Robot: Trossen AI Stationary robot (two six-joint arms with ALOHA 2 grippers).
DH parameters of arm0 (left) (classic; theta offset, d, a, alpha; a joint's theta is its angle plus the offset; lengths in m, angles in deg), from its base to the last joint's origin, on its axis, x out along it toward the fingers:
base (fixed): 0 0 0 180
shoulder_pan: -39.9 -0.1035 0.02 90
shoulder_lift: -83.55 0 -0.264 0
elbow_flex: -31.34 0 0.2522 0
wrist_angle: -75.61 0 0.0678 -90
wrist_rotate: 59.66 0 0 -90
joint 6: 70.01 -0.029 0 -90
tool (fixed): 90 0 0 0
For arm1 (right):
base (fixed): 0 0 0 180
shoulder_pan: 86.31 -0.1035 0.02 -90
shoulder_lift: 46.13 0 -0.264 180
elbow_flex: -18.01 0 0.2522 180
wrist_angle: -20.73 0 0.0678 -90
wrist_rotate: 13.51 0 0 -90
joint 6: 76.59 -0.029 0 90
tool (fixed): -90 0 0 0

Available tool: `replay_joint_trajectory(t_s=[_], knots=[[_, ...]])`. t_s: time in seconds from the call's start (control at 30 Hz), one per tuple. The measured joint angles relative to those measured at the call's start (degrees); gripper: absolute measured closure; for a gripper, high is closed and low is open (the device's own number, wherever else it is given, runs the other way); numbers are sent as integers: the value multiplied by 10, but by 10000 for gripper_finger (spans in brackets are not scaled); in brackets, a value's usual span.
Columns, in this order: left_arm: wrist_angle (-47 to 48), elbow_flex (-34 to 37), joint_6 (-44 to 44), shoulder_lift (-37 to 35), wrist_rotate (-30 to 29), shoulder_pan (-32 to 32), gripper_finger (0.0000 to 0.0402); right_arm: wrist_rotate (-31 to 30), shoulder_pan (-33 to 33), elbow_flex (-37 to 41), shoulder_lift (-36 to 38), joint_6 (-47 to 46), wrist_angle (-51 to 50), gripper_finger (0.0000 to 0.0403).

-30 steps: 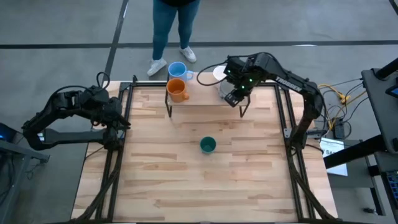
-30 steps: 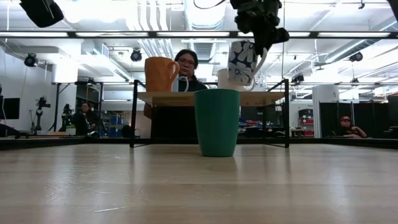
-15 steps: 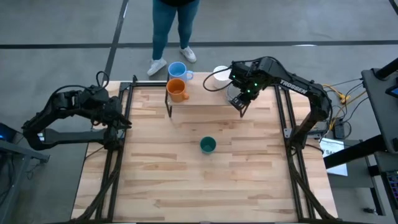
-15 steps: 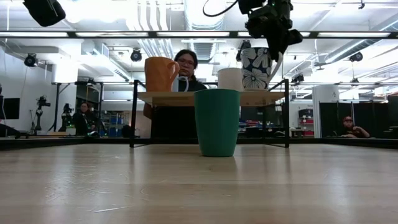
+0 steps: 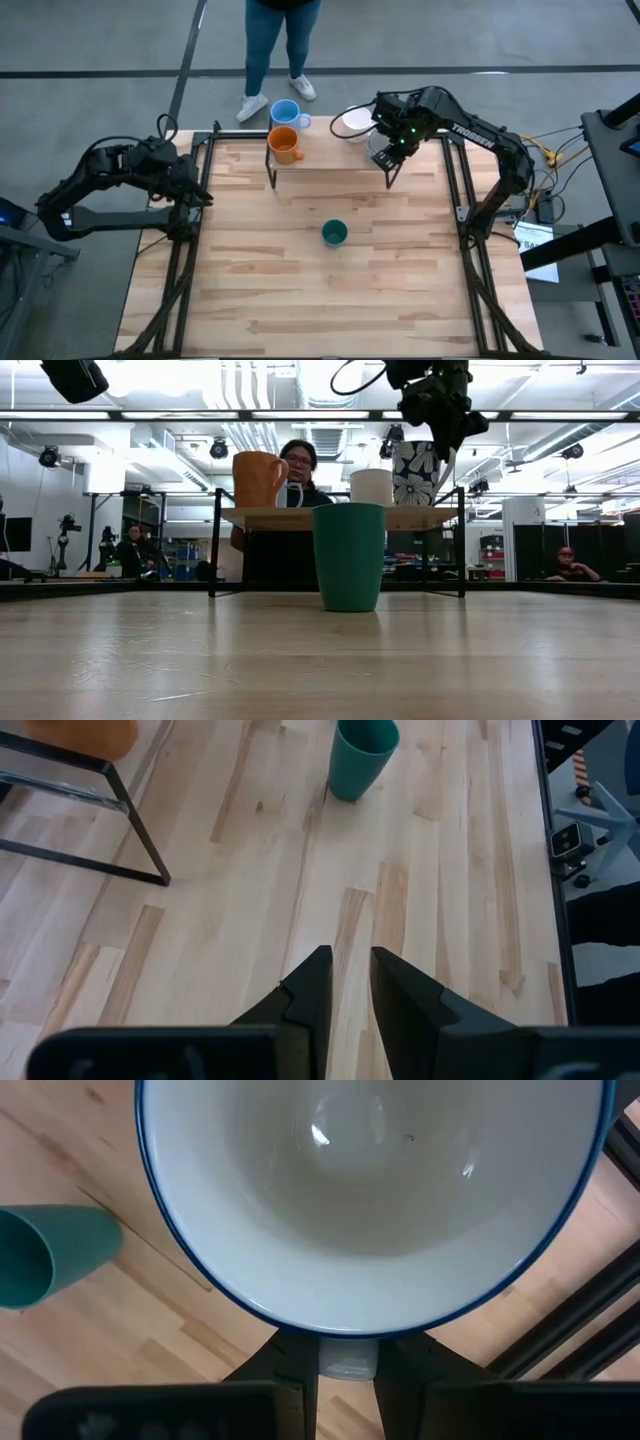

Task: Stack small to large cups/mugs on shelf
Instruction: Put the blue patterned mug on the shelf

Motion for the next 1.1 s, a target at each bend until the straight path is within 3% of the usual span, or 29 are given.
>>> replay_joint_trajectory(t_s=[0.87,1.1], knots=[[0,0,0,-1,0,0,345,4,13,4,-1,-6,0,346],[0,0,0,-1,0,0,345,4,13,3,-1,-6,1,309]])
